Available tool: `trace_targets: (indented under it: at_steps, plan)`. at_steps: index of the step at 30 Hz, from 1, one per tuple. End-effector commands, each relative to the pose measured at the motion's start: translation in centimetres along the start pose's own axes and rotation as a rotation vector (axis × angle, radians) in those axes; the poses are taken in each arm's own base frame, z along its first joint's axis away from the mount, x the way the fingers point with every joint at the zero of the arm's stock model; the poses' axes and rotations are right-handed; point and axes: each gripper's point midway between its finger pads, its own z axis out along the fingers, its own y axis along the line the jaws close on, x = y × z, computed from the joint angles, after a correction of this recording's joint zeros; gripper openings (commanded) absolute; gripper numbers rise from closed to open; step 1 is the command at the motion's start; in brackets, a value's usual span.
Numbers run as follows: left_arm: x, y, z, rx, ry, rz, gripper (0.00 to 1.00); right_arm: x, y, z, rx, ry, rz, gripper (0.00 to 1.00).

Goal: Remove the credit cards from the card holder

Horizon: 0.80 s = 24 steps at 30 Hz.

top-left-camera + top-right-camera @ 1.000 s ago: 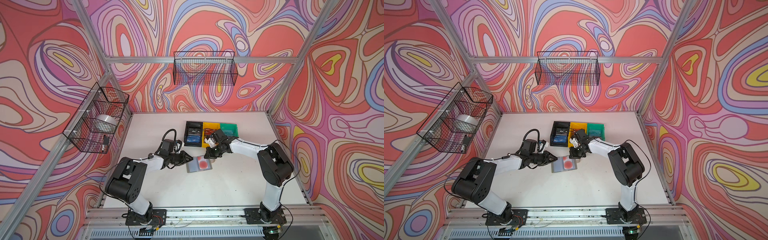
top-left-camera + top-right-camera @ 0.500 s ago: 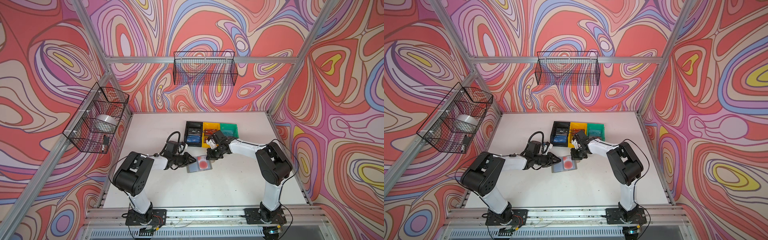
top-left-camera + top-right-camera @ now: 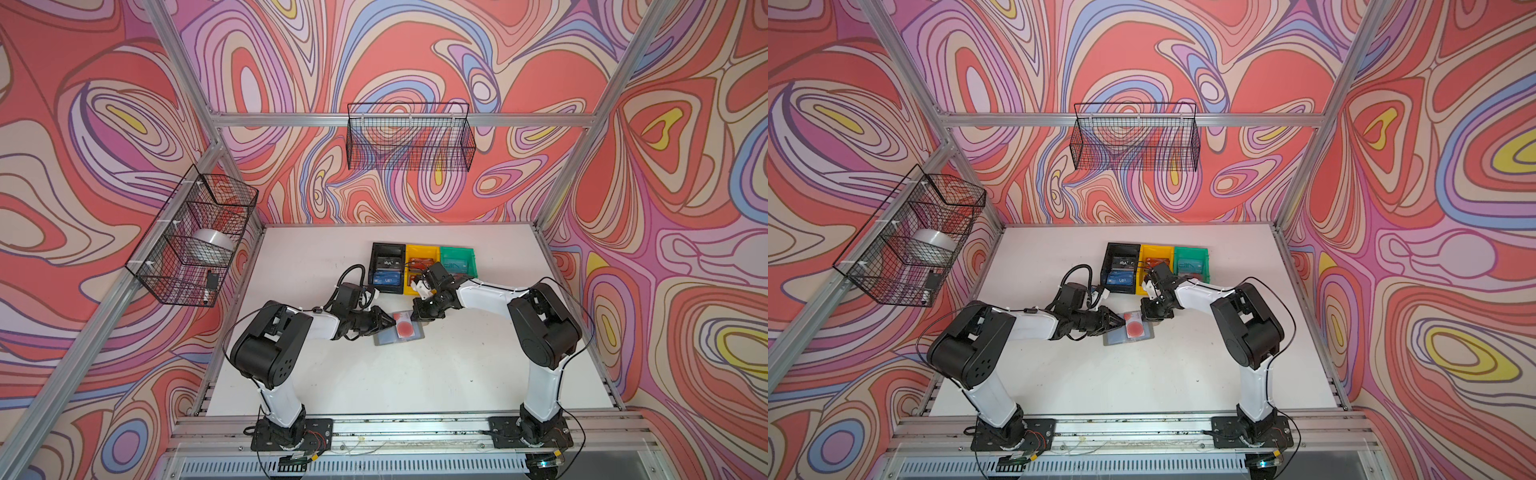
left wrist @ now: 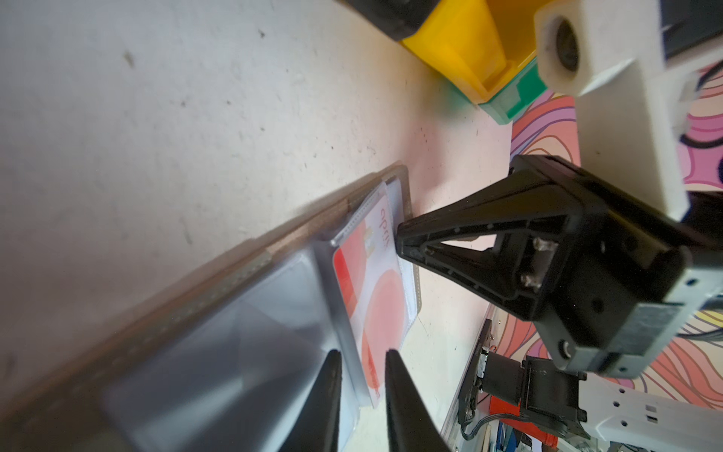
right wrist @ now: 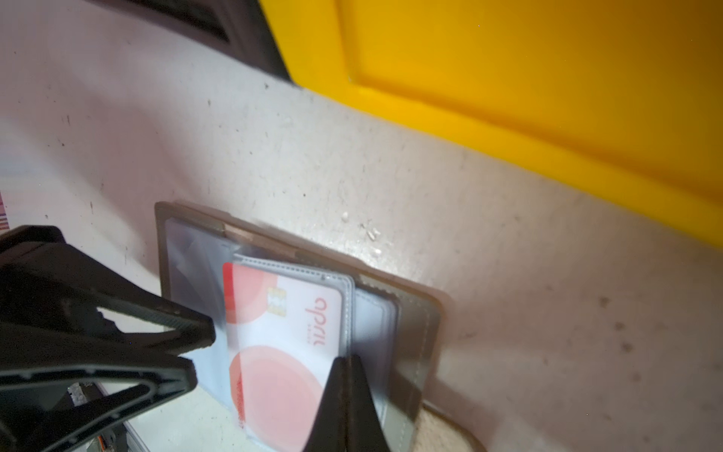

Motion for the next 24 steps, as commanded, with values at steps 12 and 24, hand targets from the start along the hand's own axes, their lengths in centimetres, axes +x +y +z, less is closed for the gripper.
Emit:
trace_targets:
  at_steps: [12,24]
  plan:
    - [-0.33,0.91,0.73,-0.015,-0.011,-0.008,0.23,2.5,-1.52,1.61,0.041,0.078,0.037,0.04]
    - [-0.71,0.93,1.13,0.003,-0.02,-0.02,0.21,2.72,-1.62,1.86,0.039,0.089,0.042,0.04]
